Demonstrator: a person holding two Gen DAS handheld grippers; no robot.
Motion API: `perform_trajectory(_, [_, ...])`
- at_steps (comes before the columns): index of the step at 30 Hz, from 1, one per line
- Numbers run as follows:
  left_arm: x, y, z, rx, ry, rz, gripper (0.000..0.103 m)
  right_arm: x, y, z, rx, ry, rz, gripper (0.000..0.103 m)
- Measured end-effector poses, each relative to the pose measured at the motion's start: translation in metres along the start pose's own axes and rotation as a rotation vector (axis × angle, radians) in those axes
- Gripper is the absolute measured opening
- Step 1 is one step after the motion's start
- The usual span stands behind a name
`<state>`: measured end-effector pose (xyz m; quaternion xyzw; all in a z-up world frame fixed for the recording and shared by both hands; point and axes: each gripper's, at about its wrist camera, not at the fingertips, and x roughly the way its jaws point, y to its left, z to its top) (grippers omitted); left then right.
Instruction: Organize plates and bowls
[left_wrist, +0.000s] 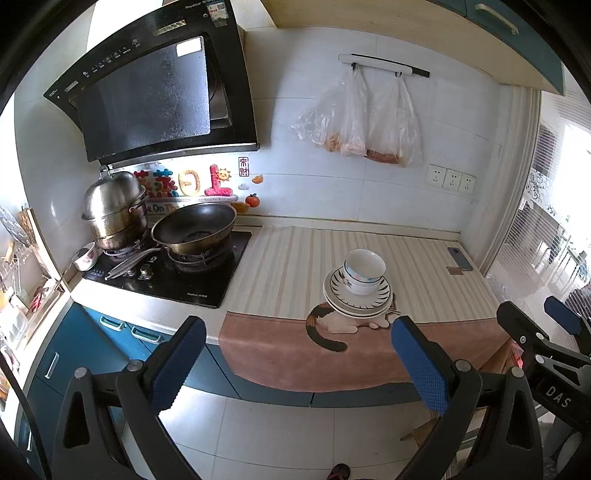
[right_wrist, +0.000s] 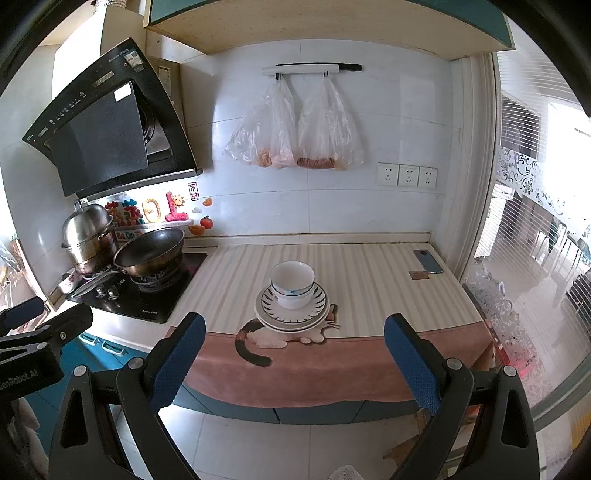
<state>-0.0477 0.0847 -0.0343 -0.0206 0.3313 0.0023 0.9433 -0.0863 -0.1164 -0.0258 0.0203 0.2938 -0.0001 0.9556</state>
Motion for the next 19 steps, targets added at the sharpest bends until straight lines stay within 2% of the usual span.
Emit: perform_trajectory(19, [-0.0041, 0.0073, -0.0014, -0.007, -0.003, -0.001, 0.103, -0.0025, 0.0052, -0.0018, -0.001, 0.002, 0.003, 0.1])
